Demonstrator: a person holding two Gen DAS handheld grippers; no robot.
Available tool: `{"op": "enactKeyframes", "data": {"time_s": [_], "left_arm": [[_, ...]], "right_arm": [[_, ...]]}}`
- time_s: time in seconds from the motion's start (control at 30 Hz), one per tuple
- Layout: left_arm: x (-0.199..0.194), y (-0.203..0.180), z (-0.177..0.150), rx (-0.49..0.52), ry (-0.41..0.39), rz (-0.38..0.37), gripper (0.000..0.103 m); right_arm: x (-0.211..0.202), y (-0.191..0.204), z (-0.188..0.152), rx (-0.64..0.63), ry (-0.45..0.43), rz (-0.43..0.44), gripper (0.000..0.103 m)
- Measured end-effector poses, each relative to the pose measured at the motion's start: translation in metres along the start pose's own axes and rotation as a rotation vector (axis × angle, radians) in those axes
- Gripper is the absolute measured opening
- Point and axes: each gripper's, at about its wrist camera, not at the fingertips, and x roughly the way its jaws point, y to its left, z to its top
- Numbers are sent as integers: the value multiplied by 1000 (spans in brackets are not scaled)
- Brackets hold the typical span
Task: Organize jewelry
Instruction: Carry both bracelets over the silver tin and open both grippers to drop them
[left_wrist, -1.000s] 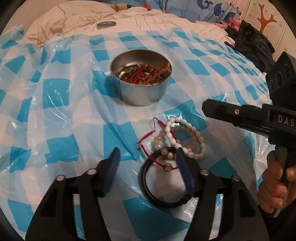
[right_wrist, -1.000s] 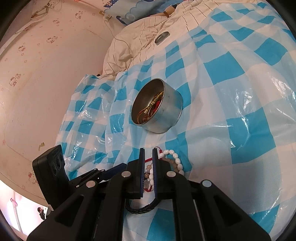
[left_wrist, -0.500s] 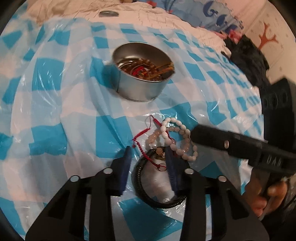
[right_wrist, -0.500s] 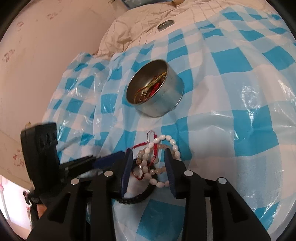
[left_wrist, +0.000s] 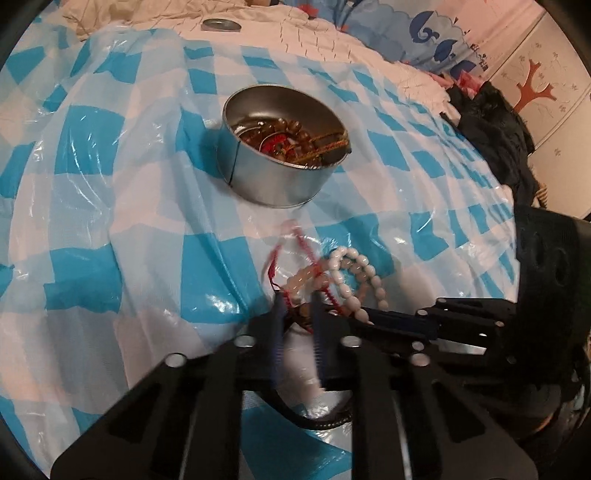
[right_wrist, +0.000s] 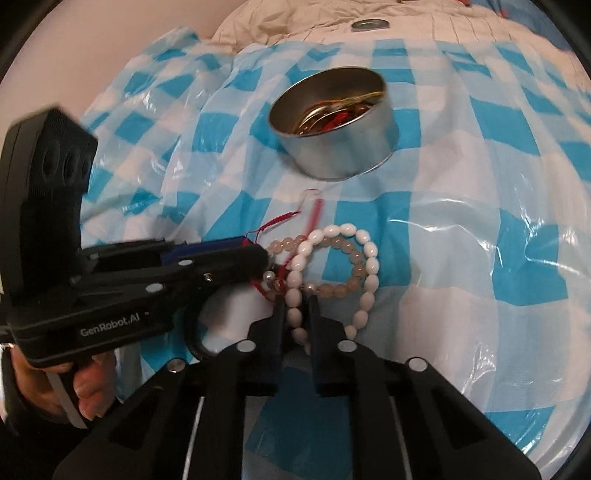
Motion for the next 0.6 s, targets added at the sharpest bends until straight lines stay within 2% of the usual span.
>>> {"op": "enactKeyframes", "data": {"time_s": [0.1,0.27,0.4,0.6], "left_arm": [[-8,1,2,-7,-24,-11,2],[-32,11,10,-52,-99,-47,2],[-43,17,15,-69,-133,-45,2],[-49,14,18,-57,-145,-59,2]], "right_arm": [[-8,-13,3,84,-31,86,11],[-33,-38,9,226,-156,283,9],[-37,-51,10,302,-193,329,9],[-51,-49,11,301,-259,359,9]]}}
